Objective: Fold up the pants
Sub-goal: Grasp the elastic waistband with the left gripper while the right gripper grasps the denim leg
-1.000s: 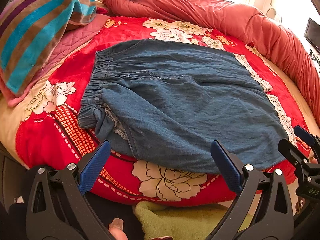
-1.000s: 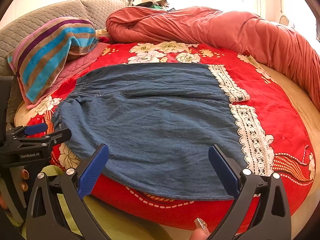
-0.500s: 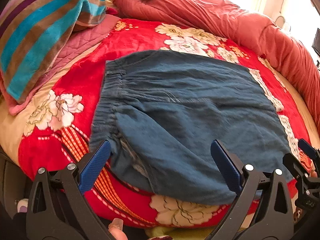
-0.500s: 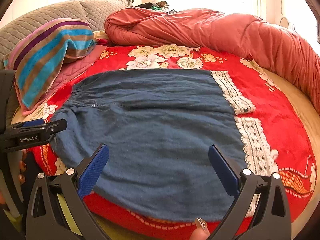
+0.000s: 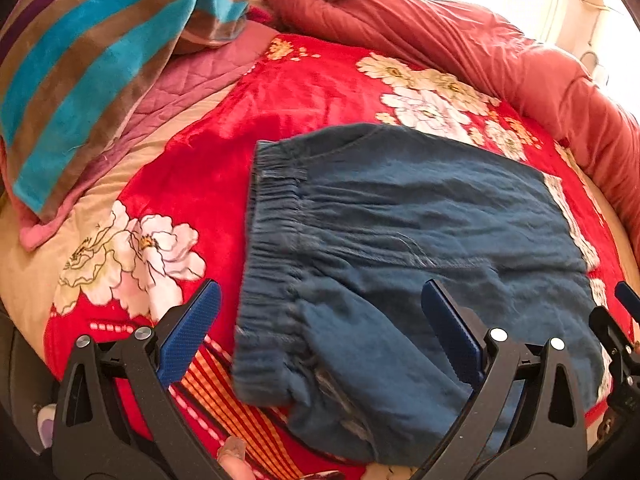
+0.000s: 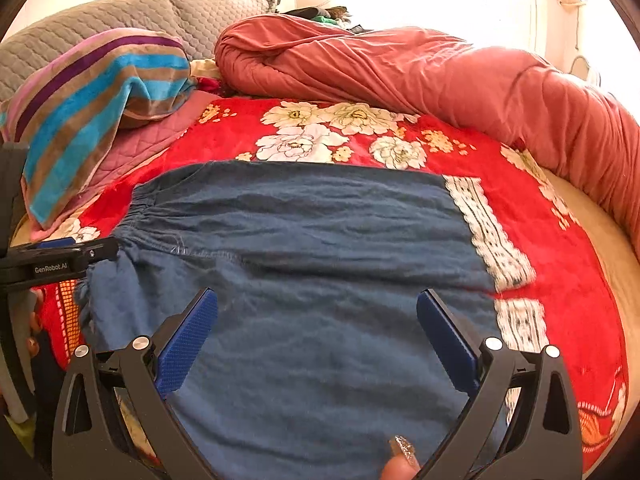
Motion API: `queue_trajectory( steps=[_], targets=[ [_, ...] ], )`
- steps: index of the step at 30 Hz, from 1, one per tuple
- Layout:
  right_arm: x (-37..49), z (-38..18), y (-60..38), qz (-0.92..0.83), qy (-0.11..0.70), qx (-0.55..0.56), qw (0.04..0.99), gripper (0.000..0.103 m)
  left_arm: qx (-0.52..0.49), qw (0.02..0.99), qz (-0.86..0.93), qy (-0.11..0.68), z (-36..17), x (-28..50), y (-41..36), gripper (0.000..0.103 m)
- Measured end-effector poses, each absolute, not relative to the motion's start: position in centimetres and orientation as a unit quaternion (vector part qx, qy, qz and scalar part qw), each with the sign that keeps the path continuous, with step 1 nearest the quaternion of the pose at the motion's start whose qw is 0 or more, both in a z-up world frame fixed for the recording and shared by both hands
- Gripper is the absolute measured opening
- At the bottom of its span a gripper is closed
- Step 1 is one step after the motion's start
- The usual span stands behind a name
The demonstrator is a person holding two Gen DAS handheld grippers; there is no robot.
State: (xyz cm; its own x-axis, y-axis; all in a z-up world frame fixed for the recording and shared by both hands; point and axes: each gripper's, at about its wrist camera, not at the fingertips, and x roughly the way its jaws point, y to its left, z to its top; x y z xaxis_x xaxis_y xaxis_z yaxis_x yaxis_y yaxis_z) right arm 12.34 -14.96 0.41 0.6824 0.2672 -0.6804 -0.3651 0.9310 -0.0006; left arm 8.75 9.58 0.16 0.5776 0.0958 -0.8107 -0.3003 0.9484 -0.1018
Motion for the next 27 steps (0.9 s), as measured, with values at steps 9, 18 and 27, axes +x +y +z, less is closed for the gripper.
queue_trajectory(
  steps=[9, 18, 27],
  targets=[
    [17.0, -0.6, -12.3, 0.204, 0.385, -0.096, 0.895, 0.099, -0.116, 0.872, 0.129, 0.457, -0.8, 10.9, 12.4, 0.094],
    [22.8, -1.7, -8.1, 0.249, 0.384, -0.157, 0.875, 0.099, -0.100, 0.861, 0.164, 0.470, -1.3, 13.8, 15.3, 0.094],
    [29.6, -3.6, -4.1, 0.285, 0.405, -0.198, 0.846, 0.099, -0.106, 0.844, 0.170, 0.497, -3.0, 18.4, 18.2, 0.094]
  ],
)
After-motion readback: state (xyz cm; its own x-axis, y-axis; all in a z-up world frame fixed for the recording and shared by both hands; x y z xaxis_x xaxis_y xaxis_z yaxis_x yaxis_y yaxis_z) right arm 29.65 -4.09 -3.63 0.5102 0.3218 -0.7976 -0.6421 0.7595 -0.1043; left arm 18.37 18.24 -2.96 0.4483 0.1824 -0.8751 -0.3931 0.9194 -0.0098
